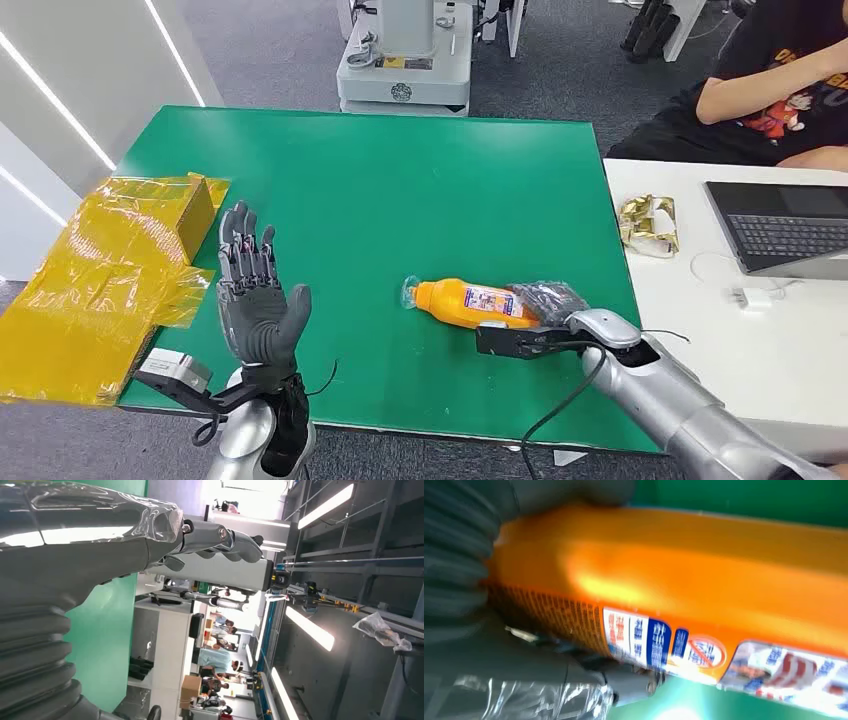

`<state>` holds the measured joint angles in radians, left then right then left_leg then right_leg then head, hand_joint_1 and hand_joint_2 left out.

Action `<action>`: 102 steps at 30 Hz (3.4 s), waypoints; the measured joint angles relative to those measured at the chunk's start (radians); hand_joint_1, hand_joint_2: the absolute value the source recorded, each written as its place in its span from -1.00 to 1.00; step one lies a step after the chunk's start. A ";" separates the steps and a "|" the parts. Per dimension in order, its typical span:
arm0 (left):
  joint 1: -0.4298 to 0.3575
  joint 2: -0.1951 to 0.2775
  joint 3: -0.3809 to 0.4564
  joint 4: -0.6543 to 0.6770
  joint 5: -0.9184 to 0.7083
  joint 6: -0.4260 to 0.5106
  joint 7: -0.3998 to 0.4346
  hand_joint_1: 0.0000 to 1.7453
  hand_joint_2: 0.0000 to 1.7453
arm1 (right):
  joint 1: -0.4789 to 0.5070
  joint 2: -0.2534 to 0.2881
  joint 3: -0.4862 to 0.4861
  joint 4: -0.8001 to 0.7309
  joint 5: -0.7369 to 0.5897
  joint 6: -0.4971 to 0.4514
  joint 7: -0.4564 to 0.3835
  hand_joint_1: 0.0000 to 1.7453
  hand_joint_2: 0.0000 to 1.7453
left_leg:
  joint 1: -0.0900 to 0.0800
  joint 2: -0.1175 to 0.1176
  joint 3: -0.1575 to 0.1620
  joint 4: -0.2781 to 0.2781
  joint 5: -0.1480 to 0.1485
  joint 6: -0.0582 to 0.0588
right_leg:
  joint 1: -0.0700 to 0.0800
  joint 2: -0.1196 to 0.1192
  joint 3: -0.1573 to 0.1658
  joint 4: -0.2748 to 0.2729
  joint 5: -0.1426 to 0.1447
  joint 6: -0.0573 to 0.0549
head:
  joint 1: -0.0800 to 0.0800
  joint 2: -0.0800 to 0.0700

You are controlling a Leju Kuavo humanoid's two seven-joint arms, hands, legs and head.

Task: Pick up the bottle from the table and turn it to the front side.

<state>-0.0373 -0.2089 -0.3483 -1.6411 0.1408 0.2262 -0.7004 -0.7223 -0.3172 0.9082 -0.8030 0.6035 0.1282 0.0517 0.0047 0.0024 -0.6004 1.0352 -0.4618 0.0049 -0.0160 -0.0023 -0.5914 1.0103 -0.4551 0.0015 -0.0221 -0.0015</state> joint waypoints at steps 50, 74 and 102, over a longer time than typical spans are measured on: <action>-0.032 -0.019 -0.008 0.119 0.037 -0.144 0.073 -1.00 1.00 | 0.577 0.257 -0.389 -0.563 0.146 -0.555 -0.299 1.00 1.00 | 0.001 -0.002 -0.002 -0.001 0.000 0.000 | 0.000 -0.003 -0.001 0.000 -0.001 0.000 | 0.000 0.000; -0.088 -0.013 -0.008 0.176 0.013 -0.178 0.071 -1.00 1.00 | 0.546 0.304 -0.425 -0.543 0.227 -0.387 -0.255 1.00 1.00 | 0.001 -0.002 -0.002 0.000 0.000 0.000 | 0.000 -0.003 -0.001 0.000 -0.001 0.000 | 0.000 0.000; -0.129 -0.024 -0.027 0.207 -0.027 -0.234 0.074 -1.00 1.00 | 0.477 0.340 -0.465 -0.471 0.289 -0.302 -0.265 1.00 1.00 | 0.000 -0.002 -0.002 0.000 0.000 0.000 | 0.000 -0.003 -0.001 0.000 -0.001 0.000 | 0.000 0.000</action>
<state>-0.1664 -0.2324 -0.3754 -1.4337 0.1137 -0.0076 -0.6263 -0.2454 0.0223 0.4431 -1.2744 0.8928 -0.1738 -0.2133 0.0052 0.0005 -0.6025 1.0348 -0.4615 0.0045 -0.0158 -0.0049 -0.5928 1.0103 -0.4561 0.0013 -0.0221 -0.0015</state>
